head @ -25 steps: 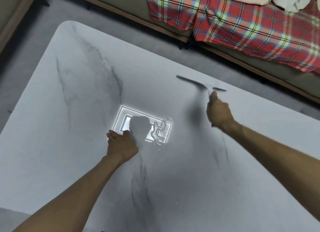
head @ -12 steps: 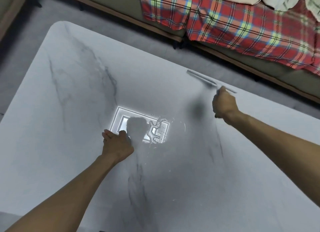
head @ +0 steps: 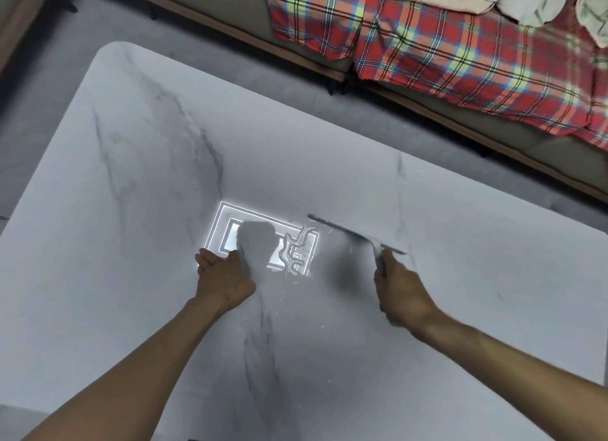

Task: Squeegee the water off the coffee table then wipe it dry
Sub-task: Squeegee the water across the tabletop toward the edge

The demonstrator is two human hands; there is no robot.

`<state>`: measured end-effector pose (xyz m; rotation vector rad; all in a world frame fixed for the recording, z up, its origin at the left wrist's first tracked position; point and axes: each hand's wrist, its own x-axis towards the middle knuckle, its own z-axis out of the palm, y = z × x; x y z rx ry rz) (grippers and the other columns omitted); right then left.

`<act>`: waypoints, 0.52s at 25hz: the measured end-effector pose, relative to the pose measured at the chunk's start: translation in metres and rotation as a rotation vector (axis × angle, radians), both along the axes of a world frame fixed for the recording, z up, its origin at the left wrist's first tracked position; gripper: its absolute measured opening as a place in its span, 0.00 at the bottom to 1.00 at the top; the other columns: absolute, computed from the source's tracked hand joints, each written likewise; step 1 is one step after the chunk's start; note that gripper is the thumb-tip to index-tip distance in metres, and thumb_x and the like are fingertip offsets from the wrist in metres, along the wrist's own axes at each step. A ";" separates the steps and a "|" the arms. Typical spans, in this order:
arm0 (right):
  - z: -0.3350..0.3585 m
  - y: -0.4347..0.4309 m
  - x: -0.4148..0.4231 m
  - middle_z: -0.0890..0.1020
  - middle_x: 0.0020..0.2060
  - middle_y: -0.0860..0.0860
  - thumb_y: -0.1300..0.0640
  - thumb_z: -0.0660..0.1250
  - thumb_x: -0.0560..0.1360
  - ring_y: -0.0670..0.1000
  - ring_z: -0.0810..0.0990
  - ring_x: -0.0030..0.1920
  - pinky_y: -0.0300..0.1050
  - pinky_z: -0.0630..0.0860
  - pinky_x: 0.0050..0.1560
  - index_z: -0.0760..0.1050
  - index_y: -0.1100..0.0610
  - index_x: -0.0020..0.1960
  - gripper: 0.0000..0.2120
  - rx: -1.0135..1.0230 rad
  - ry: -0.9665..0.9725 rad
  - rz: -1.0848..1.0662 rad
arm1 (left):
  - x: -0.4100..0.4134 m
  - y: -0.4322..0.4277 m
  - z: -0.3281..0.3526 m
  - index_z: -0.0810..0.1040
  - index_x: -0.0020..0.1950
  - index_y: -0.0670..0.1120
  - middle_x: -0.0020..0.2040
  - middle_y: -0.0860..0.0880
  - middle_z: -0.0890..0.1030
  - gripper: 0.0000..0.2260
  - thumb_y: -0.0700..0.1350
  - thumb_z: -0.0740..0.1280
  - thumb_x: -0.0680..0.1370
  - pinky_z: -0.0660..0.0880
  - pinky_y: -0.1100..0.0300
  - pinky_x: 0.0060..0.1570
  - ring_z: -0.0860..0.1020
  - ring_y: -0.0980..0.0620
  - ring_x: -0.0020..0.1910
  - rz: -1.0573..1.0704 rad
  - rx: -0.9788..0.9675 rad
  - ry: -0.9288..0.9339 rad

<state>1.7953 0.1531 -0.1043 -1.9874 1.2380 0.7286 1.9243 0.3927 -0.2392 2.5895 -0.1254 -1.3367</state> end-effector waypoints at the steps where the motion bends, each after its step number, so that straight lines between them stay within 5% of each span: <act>1: -0.002 -0.008 0.015 0.78 0.42 0.61 0.56 0.51 0.80 0.56 0.75 0.29 0.38 0.68 0.21 0.63 0.48 0.57 0.07 -0.045 -0.054 0.042 | 0.000 0.002 0.000 0.60 0.73 0.41 0.74 0.25 0.44 0.27 0.45 0.61 0.75 0.52 0.40 0.74 0.44 0.27 0.75 -0.015 -0.008 0.023; 5: -0.022 -0.042 0.115 0.77 0.54 0.66 0.60 0.50 0.79 0.60 0.76 0.43 0.47 0.71 0.36 0.61 0.53 0.60 0.10 -0.150 -0.221 0.002 | 0.000 0.007 0.001 0.58 0.72 0.41 0.72 0.22 0.41 0.26 0.43 0.56 0.74 0.47 0.42 0.75 0.39 0.26 0.74 -0.005 -0.042 0.070; 7: -0.038 -0.046 0.154 0.76 0.58 0.66 0.61 0.50 0.79 0.59 0.73 0.43 0.48 0.71 0.35 0.62 0.53 0.62 0.13 -0.125 -0.233 0.014 | 0.001 0.007 0.003 0.58 0.72 0.40 0.72 0.22 0.41 0.25 0.43 0.56 0.75 0.47 0.42 0.76 0.39 0.26 0.74 0.003 -0.048 0.069; 13: -0.057 0.005 0.100 0.81 0.49 0.63 0.56 0.52 0.81 0.67 0.78 0.48 0.53 0.72 0.44 0.55 0.50 0.77 0.24 -0.232 -0.266 0.418 | 0.001 0.008 0.005 0.55 0.74 0.39 0.72 0.21 0.41 0.26 0.42 0.55 0.77 0.47 0.41 0.75 0.40 0.25 0.74 -0.043 -0.036 0.071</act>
